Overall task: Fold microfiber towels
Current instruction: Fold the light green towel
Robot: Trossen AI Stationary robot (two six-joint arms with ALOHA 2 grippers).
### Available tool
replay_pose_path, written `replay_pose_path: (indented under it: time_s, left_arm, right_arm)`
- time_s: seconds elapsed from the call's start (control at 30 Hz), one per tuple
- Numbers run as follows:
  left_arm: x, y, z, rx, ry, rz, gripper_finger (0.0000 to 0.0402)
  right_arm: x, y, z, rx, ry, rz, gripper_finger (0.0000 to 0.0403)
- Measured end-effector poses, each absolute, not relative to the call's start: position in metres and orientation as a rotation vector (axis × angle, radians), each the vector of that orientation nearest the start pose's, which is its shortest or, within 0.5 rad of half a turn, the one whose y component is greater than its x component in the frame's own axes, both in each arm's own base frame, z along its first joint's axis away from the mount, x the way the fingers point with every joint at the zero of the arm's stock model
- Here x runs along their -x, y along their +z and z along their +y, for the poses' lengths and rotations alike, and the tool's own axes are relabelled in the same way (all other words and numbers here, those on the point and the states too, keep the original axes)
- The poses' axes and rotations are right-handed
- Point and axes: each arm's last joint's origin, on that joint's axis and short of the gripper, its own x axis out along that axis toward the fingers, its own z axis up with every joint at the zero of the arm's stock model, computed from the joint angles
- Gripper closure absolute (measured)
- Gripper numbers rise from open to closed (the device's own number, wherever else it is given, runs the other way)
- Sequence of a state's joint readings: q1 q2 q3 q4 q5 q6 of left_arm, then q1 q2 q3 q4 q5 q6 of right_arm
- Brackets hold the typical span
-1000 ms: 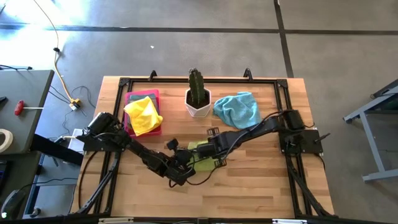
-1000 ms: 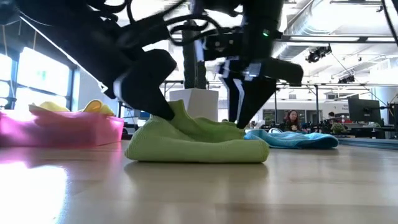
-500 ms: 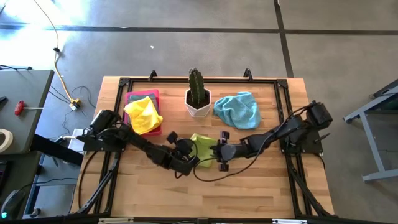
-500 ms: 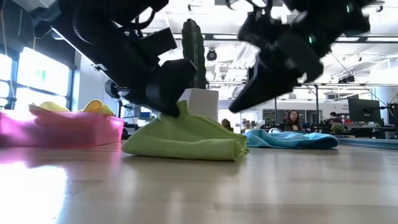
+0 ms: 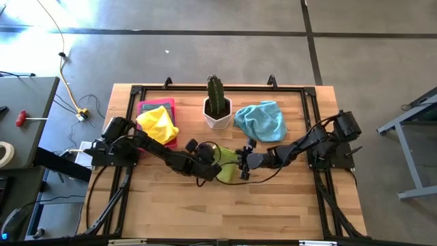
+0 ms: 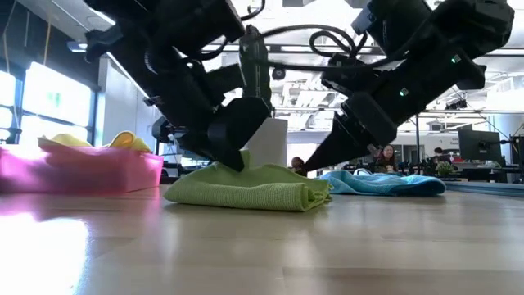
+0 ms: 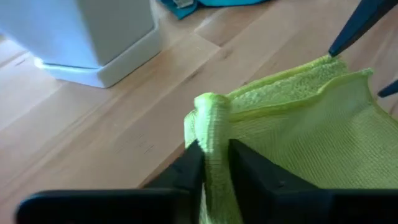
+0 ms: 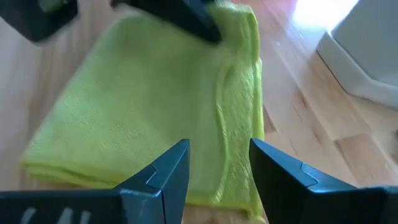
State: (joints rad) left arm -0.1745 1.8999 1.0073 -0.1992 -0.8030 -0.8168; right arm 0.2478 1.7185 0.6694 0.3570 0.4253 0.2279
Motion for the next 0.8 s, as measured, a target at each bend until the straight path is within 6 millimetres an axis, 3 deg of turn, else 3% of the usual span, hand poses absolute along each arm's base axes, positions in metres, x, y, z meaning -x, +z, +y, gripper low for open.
replay_pose_path:
  time_s: [0.27, 0.43, 0.6, 0.7, 0.8]
  left_arm:
    - [-0.349, 0.127, -0.026, 0.098, 0.886, 0.678, 0.0225]
    - [-0.355, 0.161, -0.026, 0.025, 0.858, 0.631, 0.0205]
    - [-0.344, 0.186, -0.046, 0.073, 0.533, 0.781, 0.0212]
    - [-0.332, 0.191, -0.065, 0.047, 0.292, 0.916, 0.0219]
    - [-0.325, 0.190, -0.086, -0.069, 0.160, 0.952, 0.0222]
  right_arm:
    - [-0.300, 0.122, 0.066, -0.016, -0.198, 0.629, 0.0242]
    - [-0.300, 0.122, 0.069, -0.065, -0.109, 0.645, 0.0242]
    - [-0.299, 0.121, 0.074, -0.081, -0.073, 0.656, 0.0242]
    - [-0.297, 0.121, 0.078, -0.078, -0.053, 0.661, 0.0242]
    - [-0.297, 0.121, 0.079, -0.055, -0.040, 0.661, 0.0242]
